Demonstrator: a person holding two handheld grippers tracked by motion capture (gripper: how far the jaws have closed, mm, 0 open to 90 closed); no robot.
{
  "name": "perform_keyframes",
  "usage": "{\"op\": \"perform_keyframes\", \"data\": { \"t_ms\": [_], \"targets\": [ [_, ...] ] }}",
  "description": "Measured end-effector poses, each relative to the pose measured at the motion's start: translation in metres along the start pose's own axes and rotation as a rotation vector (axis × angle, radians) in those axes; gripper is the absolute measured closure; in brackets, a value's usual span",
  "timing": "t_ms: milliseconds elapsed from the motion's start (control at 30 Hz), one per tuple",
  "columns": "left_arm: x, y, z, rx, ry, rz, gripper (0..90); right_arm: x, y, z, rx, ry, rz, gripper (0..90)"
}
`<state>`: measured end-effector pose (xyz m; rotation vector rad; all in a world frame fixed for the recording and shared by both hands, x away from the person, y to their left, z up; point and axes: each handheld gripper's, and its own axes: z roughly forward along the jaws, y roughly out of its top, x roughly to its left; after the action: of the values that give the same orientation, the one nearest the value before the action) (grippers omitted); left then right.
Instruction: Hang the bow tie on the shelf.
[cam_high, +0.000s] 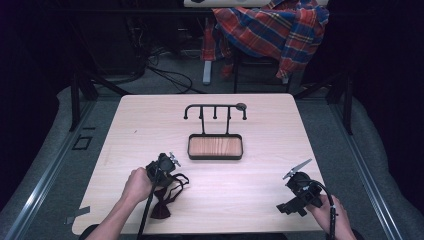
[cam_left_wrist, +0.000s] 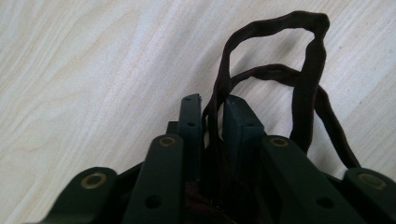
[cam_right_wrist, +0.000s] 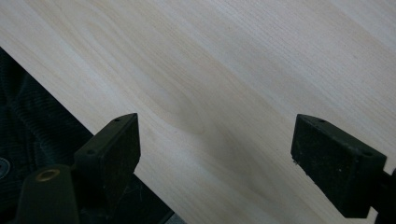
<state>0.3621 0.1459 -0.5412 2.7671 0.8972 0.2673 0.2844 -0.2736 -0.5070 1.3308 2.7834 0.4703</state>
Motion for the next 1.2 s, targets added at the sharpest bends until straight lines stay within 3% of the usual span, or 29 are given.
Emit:
{"op": "perform_keyframes", "data": {
  "t_ms": [333, 633, 1200],
  "targets": [
    [-0.002, 0.0, 0.001, 0.019, -0.002, 0.021, 87.2, 0.001, -0.001, 0.0, -0.014, -0.004, 0.006, 15.5],
    [0.0, -0.002, -0.001, 0.016, 0.008, 0.012, 89.2, 0.0, -0.001, 0.0, -0.008, -0.003, -0.001, 15.5],
    [0.008, -0.012, -0.035, -0.153, 0.03, -0.081, 89.1, 0.001, -0.001, -0.001, -0.031, 0.002, 0.011, 15.5]
  ]
}}
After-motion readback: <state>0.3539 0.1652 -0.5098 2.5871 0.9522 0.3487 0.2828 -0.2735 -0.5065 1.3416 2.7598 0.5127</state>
